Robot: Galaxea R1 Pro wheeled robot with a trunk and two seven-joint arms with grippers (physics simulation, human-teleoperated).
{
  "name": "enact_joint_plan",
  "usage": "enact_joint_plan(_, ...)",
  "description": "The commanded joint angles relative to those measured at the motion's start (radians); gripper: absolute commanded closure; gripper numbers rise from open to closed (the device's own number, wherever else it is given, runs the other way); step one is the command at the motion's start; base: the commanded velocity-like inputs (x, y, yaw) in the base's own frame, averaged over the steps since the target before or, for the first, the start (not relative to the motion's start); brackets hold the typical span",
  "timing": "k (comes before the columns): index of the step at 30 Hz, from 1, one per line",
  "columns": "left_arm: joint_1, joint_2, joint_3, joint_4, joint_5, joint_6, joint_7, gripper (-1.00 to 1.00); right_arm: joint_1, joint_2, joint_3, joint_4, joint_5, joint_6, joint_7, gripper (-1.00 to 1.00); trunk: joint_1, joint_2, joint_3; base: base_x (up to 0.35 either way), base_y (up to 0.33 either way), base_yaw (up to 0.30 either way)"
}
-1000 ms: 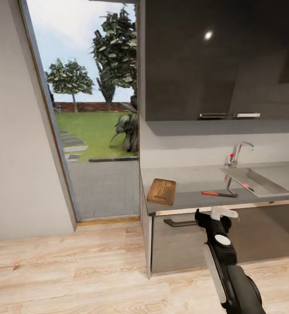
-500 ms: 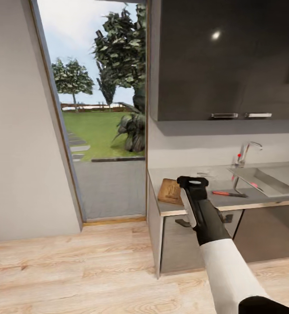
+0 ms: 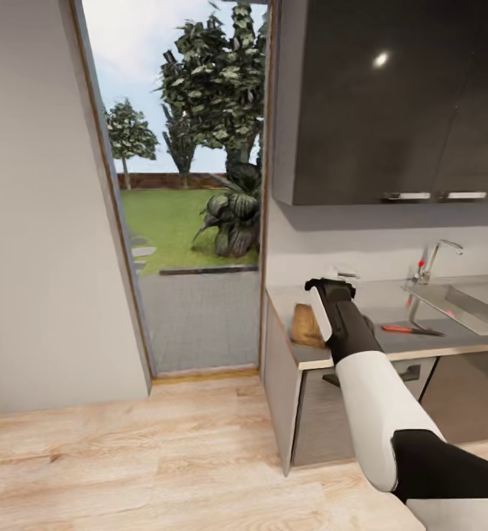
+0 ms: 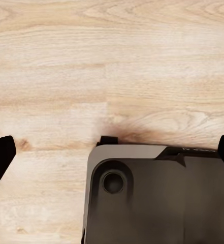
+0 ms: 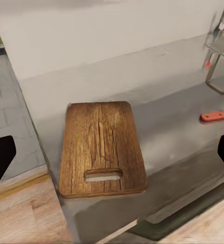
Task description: In the kitchen, take the Vidalia onion out of the sink, dice it on the chopping board with the paring knife, put the diced onion into the bowl on the countertop, then place both the paring knife and the chopping board into the sink.
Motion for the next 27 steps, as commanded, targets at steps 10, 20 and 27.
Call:
enact_joint_plan(10, 0.0, 0.0, -0.002, 0.002, 0.002, -0.003, 0.0, -1.0, -0.001, 0.001, -0.134, 0.017, 0.002, 0.003, -0.027, -1.0, 0.001, -0.001, 0.007, 0.172, 0.297, -0.147)
enact_joint_plan(20, 0.0, -0.001, -0.002, 0.003, 0.002, -0.004, 0.0, -1.0, -0.001, 0.001, -0.229, 0.089, -0.004, -0.006, -0.217, -1.0, 0.001, -0.001, 0.007, 0.017, 0.027, -0.006)
enact_joint_plan(27, 0.0, 0.0, -0.002, 0.003, 0.002, -0.004, 0.0, -1.0, -0.001, 0.001, -0.231, 0.131, -0.006, -0.025, -0.295, -1.0, 0.001, -0.001, 0.007, 0.0, 0.0, 0.0)
